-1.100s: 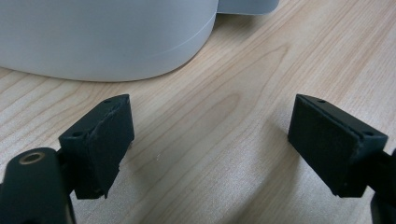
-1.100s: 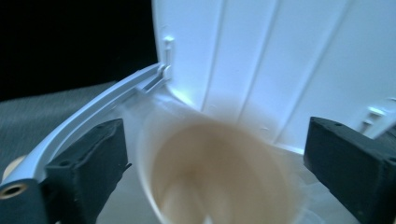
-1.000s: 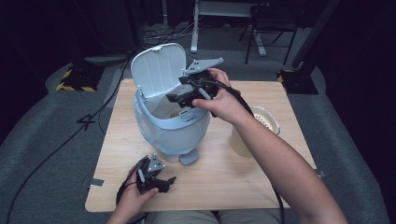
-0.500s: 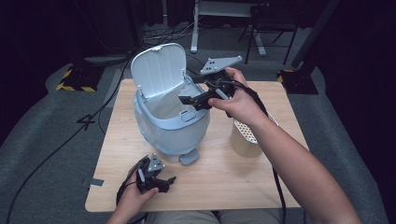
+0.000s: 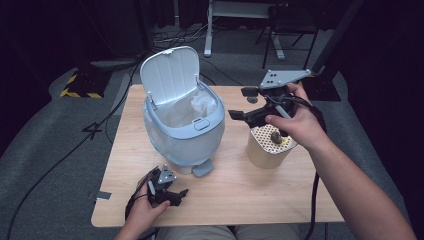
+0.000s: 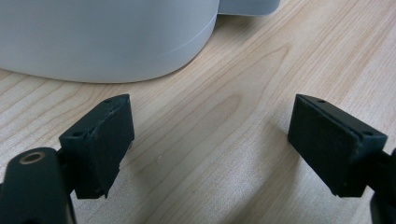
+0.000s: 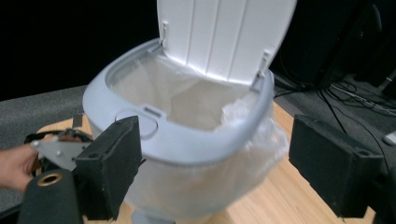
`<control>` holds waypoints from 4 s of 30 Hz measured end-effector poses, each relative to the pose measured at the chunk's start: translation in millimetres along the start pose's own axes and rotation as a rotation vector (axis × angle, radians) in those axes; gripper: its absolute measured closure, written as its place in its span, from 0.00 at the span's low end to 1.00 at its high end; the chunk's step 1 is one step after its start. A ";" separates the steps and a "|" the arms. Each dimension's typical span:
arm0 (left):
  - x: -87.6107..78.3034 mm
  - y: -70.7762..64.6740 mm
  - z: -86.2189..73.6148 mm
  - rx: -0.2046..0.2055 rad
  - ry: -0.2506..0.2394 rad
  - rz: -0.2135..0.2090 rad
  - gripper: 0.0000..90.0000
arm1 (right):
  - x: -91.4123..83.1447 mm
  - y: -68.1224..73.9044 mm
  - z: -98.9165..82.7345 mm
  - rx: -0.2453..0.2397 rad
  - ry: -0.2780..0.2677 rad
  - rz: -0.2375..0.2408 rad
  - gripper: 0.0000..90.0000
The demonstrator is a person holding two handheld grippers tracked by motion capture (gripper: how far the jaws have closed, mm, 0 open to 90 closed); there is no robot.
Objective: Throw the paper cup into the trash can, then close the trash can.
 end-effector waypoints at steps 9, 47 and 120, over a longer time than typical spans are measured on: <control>0.0 0.8 0.5 0.003 0.004 0.006 0.17 | -37.8 -10.7 -38.2 0.012 0.030 -0.055 0.25; -33.6 -0.7 4.6 -0.048 -0.092 0.026 0.25 | -81.9 -42.2 -290.3 0.265 0.154 -0.236 0.24; -244.9 75.9 200.8 0.099 -0.547 -0.102 0.35 | -51.7 -39.3 -350.6 0.239 0.319 -0.315 0.20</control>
Point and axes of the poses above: each handheld gripper's, and its own axes: x roughly forward along the jaws, z roughly out of its top, y roughly to its left, the point moved 6 cm from there along x, roughly forward along the jaws, and after that the axes turned 10 degrees about -z, right-handed, at the moved point
